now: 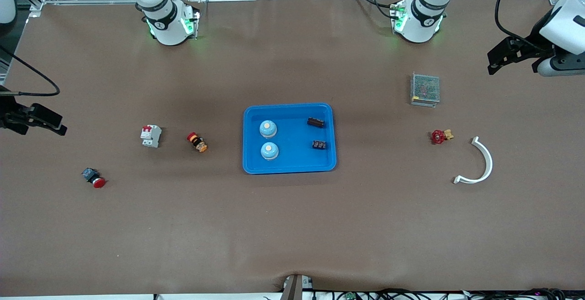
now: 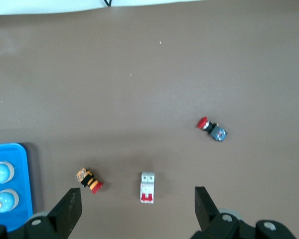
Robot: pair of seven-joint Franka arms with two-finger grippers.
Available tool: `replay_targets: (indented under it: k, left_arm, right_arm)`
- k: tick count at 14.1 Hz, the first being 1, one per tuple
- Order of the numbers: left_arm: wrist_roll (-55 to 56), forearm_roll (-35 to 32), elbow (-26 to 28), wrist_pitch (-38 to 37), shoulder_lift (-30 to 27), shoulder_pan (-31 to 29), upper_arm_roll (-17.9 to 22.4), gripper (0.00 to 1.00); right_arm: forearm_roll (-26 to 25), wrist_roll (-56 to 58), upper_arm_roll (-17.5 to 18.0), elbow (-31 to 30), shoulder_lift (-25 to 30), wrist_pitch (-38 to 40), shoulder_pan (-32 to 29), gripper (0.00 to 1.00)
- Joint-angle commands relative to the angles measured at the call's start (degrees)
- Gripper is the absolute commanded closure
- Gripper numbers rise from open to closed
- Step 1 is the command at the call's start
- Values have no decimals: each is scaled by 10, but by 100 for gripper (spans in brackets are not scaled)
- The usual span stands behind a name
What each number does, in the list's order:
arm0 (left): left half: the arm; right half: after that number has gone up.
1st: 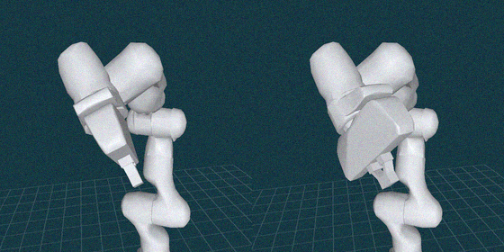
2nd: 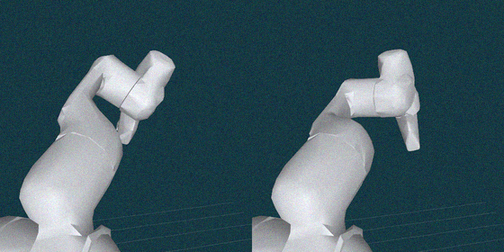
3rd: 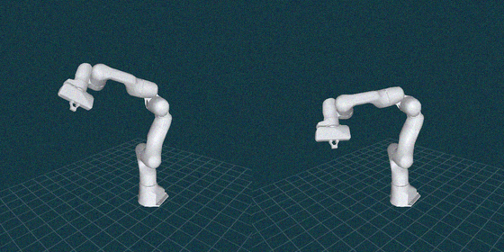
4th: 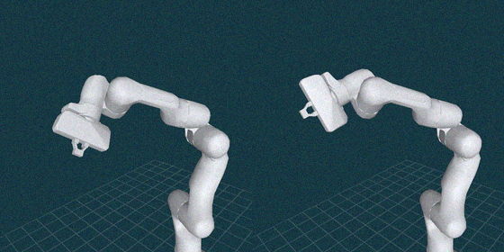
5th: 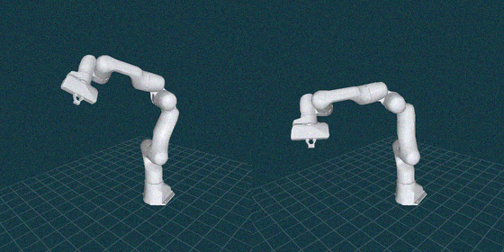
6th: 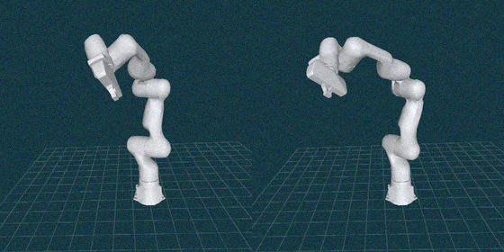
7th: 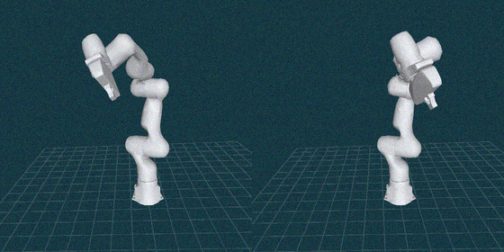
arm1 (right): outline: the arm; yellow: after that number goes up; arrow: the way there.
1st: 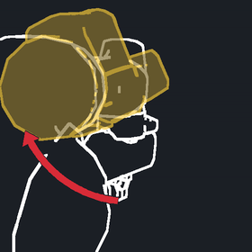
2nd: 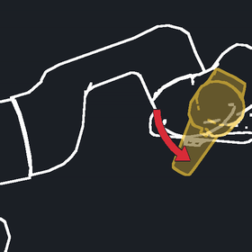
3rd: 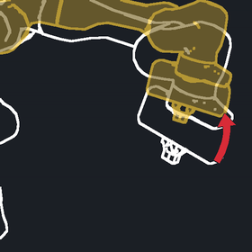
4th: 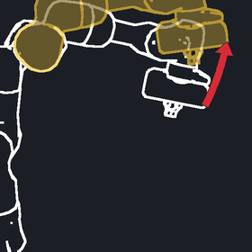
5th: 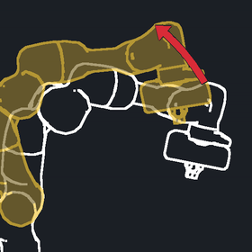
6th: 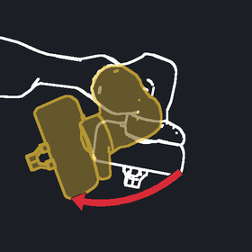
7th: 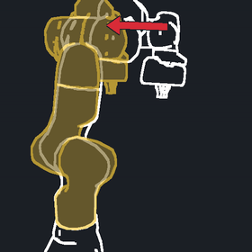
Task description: Place electrolytic capacitor and blue bell in tray
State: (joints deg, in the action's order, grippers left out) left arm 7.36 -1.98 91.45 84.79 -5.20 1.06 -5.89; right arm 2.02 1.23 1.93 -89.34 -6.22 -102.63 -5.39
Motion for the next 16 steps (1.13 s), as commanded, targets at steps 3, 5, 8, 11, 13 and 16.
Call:
replay_targets:
  k: [3, 5, 8, 11, 13, 16]
  left_arm:
    - [-10, 12, 33, 13, -36, -9, 0, 0]
    - [-10, 12, 7, 13, -15, -13, 1, 0]
    - [-3, 13, -11, 13, 3, -13, 1, 0]
    - [-4, 12, -14, 14, 11, -12, 0, 0]
    - [-5, 13, -27, 13, 16, -11, 0, 0]
    - [-8, 12, -28, 13, 19, -13, 1, 0]
  right_arm:
    - [-3, -3, 4, -73, 53, -38, 2, 0]
    - [-3, -3, 4, -68, 52, -35, 1, 0]
    - [-3, 0, 4, -62, 51, -35, 1, 0]
    - [-4, 0, 4, -57, 51, -37, 1, 0]
    - [-5, 0, 3, -43, 51, -40, 1, 0]
    - [-5, -1, 3, -37, 51, -52, -1, 0]
